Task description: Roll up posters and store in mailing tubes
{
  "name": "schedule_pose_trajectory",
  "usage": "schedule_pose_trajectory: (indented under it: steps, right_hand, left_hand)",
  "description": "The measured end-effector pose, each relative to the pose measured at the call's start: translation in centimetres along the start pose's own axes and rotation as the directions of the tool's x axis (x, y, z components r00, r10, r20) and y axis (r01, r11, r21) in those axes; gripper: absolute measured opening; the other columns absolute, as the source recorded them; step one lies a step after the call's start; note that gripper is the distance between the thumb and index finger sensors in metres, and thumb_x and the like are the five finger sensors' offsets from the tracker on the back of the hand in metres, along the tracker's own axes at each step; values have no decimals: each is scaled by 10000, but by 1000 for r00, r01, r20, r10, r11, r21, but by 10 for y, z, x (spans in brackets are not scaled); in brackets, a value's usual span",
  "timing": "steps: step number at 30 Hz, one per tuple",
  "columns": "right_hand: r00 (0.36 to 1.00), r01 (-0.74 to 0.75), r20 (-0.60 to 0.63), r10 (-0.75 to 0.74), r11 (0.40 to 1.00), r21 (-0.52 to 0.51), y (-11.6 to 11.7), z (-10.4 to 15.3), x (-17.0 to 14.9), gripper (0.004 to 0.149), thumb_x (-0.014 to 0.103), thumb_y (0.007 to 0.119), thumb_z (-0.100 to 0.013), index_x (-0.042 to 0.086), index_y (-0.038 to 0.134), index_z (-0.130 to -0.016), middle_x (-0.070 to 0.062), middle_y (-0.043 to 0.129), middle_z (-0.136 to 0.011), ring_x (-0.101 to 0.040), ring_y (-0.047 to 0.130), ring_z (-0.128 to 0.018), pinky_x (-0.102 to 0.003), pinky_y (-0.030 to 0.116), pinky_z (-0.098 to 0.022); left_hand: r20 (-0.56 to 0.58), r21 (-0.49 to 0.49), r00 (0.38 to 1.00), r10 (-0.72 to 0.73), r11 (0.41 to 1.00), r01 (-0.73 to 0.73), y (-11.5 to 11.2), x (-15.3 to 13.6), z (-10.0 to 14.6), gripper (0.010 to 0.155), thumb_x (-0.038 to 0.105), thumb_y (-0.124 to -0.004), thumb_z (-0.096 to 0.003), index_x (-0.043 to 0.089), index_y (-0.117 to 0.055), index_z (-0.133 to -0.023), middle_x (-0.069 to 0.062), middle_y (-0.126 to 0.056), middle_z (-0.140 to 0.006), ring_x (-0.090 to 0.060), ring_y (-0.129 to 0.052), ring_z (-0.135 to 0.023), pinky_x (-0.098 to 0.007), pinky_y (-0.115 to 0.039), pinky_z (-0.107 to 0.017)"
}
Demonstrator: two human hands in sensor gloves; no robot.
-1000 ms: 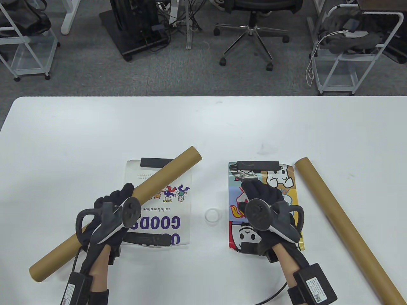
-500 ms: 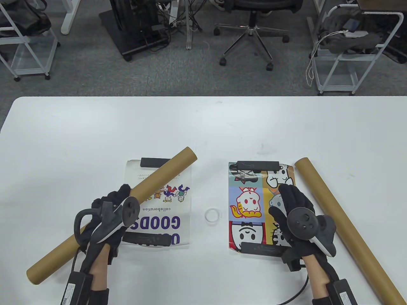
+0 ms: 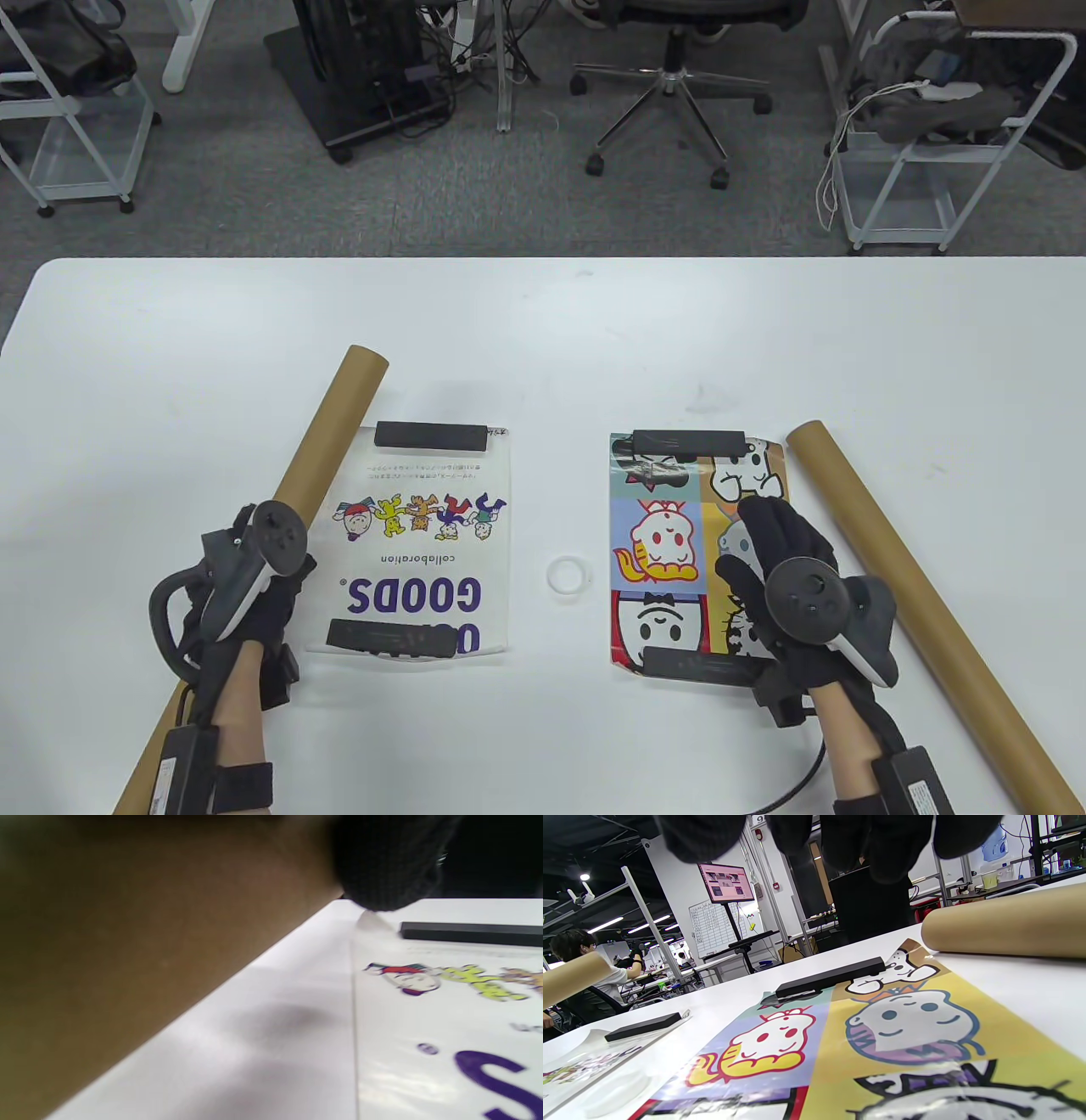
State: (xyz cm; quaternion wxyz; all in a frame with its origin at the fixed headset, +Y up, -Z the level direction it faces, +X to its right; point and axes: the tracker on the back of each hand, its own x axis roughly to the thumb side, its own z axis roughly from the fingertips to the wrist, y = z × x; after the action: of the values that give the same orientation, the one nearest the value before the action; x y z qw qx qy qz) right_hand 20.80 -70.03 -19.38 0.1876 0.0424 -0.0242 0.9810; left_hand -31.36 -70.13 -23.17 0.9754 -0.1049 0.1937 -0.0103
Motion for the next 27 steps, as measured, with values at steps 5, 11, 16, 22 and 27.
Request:
schedule_pose_trajectory:
  steps: [5,11,16,22,27]
  right_hand:
    - [1000,19,-1,-19,1000,6,0,-1,-3,717,403,636,-536,67,387,-1118,-321,436,-1173,-615,546,-1005,-767,476,-693]
    - [999,49,18,-50,998,32,0,-1,-3,716,401,640,-535,65,392,-1116,-322,444,-1169,-613,559,-1001,-767,482,-689]
    - [998,52,23,-53,998,36,1,-1,-4,705,398,640,-535,67,410,-1113,-322,453,-1167,-611,562,-1000,-767,484,-687]
    - [999,49,22,-50,998,51,2,-1,-4,703,397,642,-535,65,416,-1112,-321,460,-1165,-610,564,-999,-767,483,-687]
    - [998,63,19,-64,997,47,1,-1,-5,704,396,642,-535,63,414,-1112,-325,459,-1165,-610,565,-999,-767,486,-685]
  left_hand:
    - [-76,-49,997,-27,999,23,-8,-6,-6,848,508,-754,-481,81,-470,-1155,-112,-772,-1067,-327,-943,-856,-594,-728,-748]
    - [-102,-66,990,-101,993,94,-22,-2,-10,864,527,-751,-470,83,-475,-1159,-105,-781,-1062,-316,-953,-843,-583,-737,-745]
    - [-116,-100,983,-140,987,128,-32,-2,-14,881,544,-739,-465,79,-466,-1163,-101,-780,-1063,-307,-958,-839,-570,-744,-741]
    - [-123,-102,975,-187,979,176,-38,-1,-16,897,561,-743,-449,105,-466,-1169,-91,-777,-1073,-301,-948,-846,-565,-732,-753]
    - [-123,-122,975,-187,977,172,-38,0,-15,908,558,-725,-460,94,-425,-1181,-100,-747,-1100,-313,-924,-881,-577,-707,-770]
